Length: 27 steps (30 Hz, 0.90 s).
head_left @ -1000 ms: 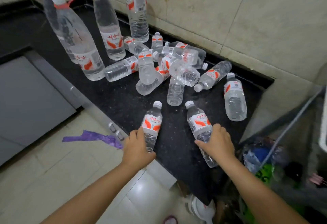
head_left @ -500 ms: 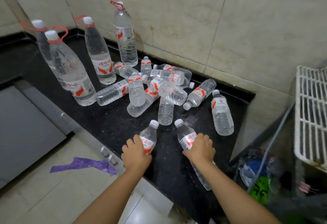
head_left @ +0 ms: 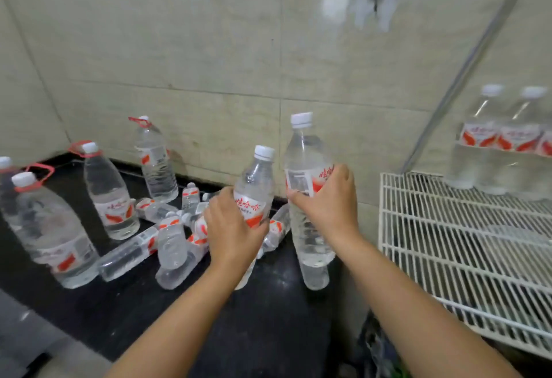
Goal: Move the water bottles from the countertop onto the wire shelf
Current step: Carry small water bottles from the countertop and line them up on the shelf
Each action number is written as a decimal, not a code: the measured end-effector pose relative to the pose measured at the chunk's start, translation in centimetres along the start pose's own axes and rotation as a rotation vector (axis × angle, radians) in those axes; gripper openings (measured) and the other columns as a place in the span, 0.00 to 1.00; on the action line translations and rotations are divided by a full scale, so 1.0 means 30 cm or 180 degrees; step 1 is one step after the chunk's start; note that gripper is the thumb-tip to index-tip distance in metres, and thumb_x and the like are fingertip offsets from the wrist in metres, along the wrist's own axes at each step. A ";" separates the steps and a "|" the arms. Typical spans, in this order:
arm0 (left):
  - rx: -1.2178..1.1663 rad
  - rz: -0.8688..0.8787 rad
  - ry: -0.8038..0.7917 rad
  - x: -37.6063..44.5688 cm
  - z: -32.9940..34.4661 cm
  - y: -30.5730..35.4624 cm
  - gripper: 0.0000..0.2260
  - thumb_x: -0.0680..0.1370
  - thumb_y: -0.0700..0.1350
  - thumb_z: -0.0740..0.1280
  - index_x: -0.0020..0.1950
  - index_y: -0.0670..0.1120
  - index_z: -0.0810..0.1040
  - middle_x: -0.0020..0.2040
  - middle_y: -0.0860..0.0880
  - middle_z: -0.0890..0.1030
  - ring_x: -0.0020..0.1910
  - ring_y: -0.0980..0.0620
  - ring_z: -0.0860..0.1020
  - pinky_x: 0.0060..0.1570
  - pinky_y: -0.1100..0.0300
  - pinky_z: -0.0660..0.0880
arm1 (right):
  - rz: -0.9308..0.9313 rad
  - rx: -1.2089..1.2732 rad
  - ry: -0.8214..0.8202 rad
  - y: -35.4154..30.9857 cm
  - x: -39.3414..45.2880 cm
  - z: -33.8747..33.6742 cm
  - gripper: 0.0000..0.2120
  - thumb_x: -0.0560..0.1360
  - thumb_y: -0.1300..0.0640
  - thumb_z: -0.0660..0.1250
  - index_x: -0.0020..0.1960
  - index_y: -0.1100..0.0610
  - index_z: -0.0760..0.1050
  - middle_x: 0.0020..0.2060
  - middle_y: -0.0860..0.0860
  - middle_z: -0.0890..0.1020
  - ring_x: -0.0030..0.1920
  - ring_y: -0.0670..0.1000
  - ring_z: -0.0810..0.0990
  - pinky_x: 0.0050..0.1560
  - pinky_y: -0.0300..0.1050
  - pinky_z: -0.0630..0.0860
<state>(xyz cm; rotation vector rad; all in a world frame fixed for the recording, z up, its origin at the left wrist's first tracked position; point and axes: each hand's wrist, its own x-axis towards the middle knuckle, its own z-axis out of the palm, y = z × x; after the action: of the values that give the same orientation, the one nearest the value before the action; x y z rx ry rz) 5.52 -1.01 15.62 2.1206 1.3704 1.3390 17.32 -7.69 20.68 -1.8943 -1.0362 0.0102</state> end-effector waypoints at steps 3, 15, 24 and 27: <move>-0.0363 0.0258 0.0059 0.046 0.055 0.199 0.25 0.65 0.46 0.75 0.56 0.38 0.71 0.50 0.40 0.75 0.52 0.41 0.71 0.51 0.53 0.67 | -0.0098 -0.0041 0.0490 0.014 0.081 -0.202 0.32 0.64 0.49 0.75 0.58 0.64 0.65 0.58 0.57 0.70 0.59 0.55 0.71 0.49 0.40 0.65; -0.1385 0.0649 -0.0279 -0.019 0.515 0.856 0.29 0.67 0.42 0.74 0.62 0.37 0.65 0.56 0.40 0.70 0.57 0.44 0.66 0.54 0.59 0.63 | 0.0448 -0.0634 0.1379 0.482 0.258 -0.783 0.34 0.66 0.49 0.74 0.60 0.66 0.63 0.59 0.59 0.69 0.59 0.56 0.69 0.51 0.40 0.66; -0.1235 0.0285 -0.0475 -0.068 0.851 1.085 0.31 0.70 0.46 0.73 0.66 0.38 0.62 0.61 0.40 0.68 0.60 0.44 0.65 0.59 0.56 0.64 | 0.0855 -0.0506 0.1625 0.771 0.397 -0.828 0.38 0.67 0.50 0.74 0.66 0.68 0.60 0.66 0.62 0.66 0.65 0.58 0.67 0.60 0.45 0.70; -0.1243 0.0125 -0.0530 -0.063 0.910 1.089 0.32 0.70 0.45 0.72 0.68 0.38 0.61 0.64 0.40 0.67 0.62 0.43 0.64 0.63 0.52 0.64 | 0.0886 -0.0445 0.1624 0.808 0.435 -0.816 0.38 0.67 0.50 0.73 0.66 0.68 0.60 0.66 0.62 0.66 0.65 0.58 0.68 0.59 0.44 0.71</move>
<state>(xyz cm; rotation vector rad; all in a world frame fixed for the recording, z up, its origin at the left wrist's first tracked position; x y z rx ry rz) 46.05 -12.86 21.31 1.9489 0.9191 1.2869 51.40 -21.64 21.62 -2.0064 -0.4347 -0.3741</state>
